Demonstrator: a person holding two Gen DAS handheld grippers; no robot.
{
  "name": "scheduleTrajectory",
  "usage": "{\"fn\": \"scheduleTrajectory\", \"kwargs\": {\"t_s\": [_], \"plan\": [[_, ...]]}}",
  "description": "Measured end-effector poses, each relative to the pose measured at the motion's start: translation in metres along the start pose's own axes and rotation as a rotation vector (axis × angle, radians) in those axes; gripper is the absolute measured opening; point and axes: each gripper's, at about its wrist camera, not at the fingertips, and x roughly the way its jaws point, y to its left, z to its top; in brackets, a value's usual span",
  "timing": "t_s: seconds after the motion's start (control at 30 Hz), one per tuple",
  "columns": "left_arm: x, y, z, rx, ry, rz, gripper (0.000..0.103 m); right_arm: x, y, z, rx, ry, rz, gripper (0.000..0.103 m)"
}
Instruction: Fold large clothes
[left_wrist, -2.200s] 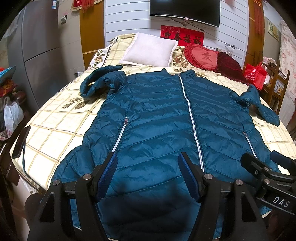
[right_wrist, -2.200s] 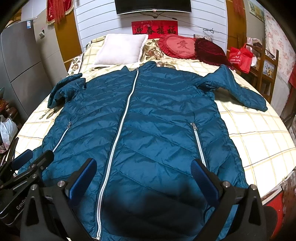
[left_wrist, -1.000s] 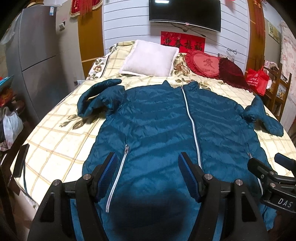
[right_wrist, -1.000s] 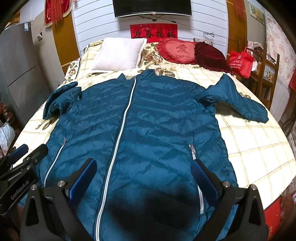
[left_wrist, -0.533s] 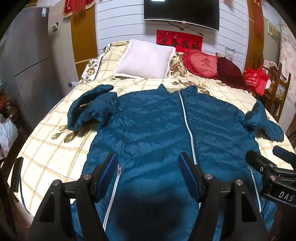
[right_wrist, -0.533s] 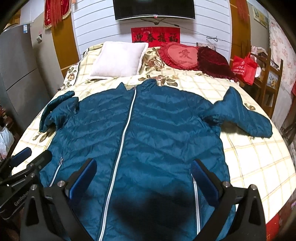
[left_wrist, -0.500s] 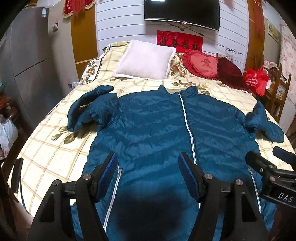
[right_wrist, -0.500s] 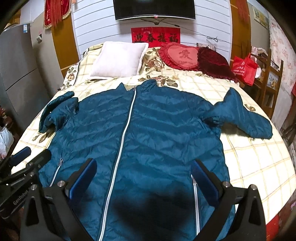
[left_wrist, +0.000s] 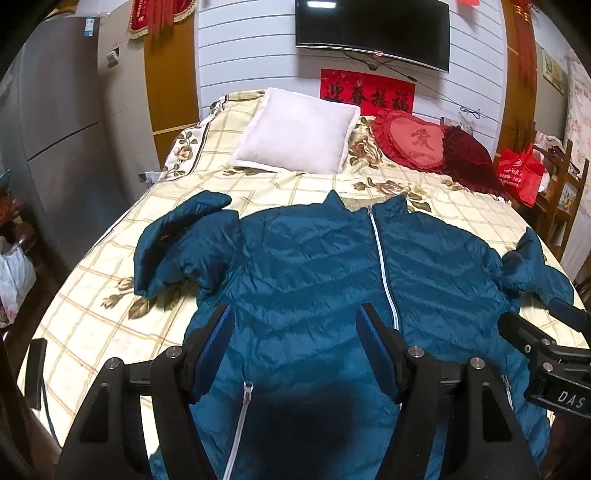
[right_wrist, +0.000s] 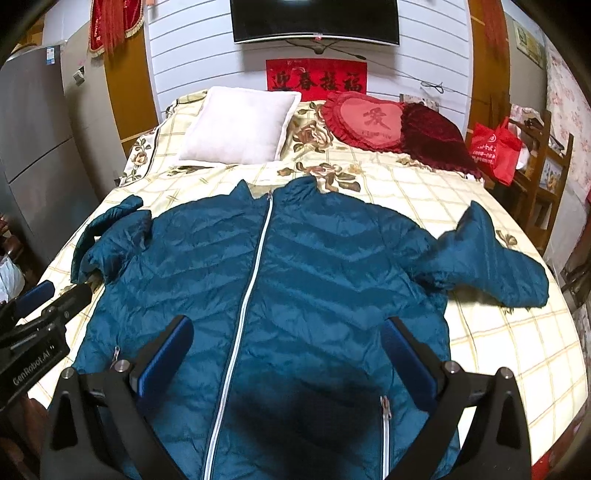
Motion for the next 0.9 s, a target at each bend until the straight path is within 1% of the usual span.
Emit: {"fn": "scheduleTrajectory", "kwargs": {"t_s": [0.2,0.37,0.53,0.77,0.9], "plan": [[0.011,-0.002,0.009,0.020,0.007,0.002,0.081,0.011,0.004,0.017,-0.010,-0.001,0.005,0.103],[0.025,0.005,0.013,-0.011,0.024,-0.010,0.081,0.023,0.006,0.026,-0.014,0.005,0.007,0.103],[0.040,0.009,0.018,-0.008,0.038,0.008,0.081,0.039,0.009,0.035,-0.025,0.020,0.010,0.103],[0.066,0.016,0.037,-0.011,0.031,0.036,0.081,0.069,0.013,0.055,-0.013,0.007,0.018,0.103],[0.083,0.019,0.045,-0.010,0.028,0.048,0.081,0.091,0.017,0.065,-0.015,0.026,0.027,0.103]]}}
